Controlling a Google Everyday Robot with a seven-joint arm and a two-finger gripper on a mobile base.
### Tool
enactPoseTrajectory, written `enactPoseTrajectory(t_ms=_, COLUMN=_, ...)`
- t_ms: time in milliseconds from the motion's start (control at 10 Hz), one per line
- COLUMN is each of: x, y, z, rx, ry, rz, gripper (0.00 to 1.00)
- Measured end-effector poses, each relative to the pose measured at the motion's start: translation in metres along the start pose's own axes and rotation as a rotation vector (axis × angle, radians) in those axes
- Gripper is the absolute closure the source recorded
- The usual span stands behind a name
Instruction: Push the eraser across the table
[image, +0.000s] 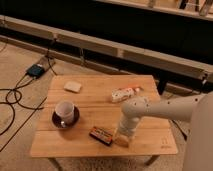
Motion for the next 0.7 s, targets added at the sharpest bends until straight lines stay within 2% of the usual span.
enactPoseTrajectory(t_ms=700, x=-0.004, y=0.046, z=-0.001, rx=-0.028, ry=-0.009, rz=-0.05, gripper=0.35)
